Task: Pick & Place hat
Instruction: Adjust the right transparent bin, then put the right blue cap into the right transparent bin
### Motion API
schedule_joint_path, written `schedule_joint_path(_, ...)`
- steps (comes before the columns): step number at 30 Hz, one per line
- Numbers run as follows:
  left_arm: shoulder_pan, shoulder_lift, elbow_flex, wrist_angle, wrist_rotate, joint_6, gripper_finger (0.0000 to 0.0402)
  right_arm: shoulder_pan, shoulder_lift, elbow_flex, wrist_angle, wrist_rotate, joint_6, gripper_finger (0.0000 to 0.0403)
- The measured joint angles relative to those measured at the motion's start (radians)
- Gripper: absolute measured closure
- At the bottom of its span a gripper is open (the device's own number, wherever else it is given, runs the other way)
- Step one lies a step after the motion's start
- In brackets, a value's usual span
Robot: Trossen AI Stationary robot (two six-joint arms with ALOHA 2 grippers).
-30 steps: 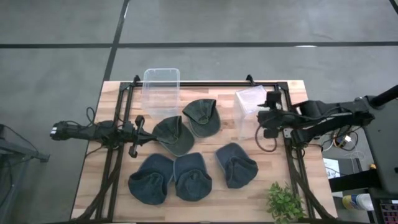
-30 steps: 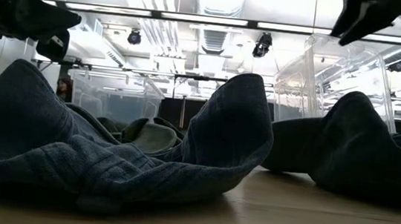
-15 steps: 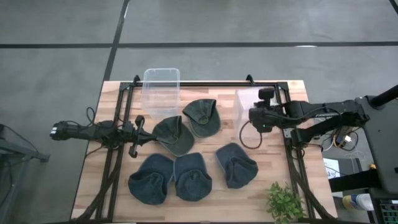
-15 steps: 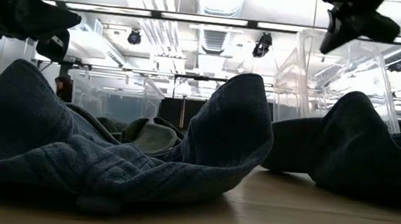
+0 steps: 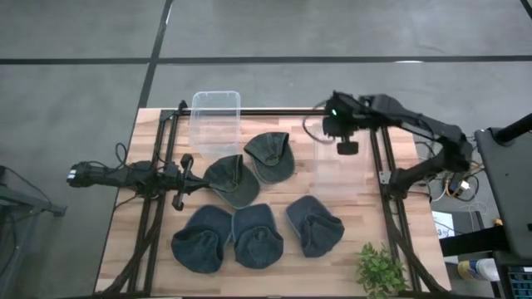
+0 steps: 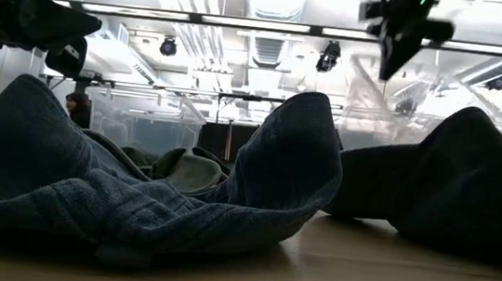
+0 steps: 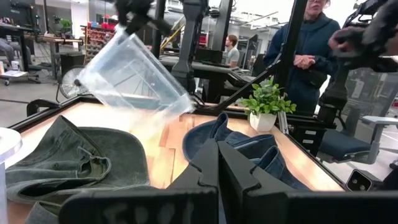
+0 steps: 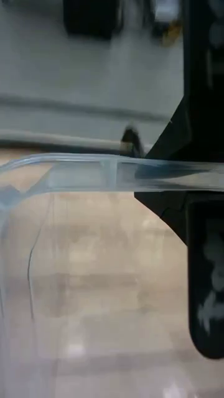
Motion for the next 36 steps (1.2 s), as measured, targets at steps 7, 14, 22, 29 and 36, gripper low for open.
schedule_joint_path(7, 0.000, 0.000, 0.000, 0.000, 0.000, 0.000, 0.0401, -0.273, 0.200, 0.014, 0.030, -0.170, -0.109, 0.0385)
schedule_joint_path(14, 0.000, 0.000, 0.000, 0.000, 0.000, 0.000, 0.0401, -0.406, 0.364, 0.085, 0.080, -0.185, -0.118, 0.0381)
schedule_joint_path(22, 0.000, 0.000, 0.000, 0.000, 0.000, 0.000, 0.0401, -0.451, 0.505, 0.201, 0.135, -0.154, -0.032, 0.0300)
schedule_joint_path(29, 0.000, 0.000, 0.000, 0.000, 0.000, 0.000, 0.0401, -0.439, 0.548, 0.288, 0.077, -0.115, -0.014, 0.0205)
schedule_joint_path(36, 0.000, 0.000, 0.000, 0.000, 0.000, 0.000, 0.0401, -0.400, 0.445, 0.395, 0.042, -0.102, 0.072, 0.0134)
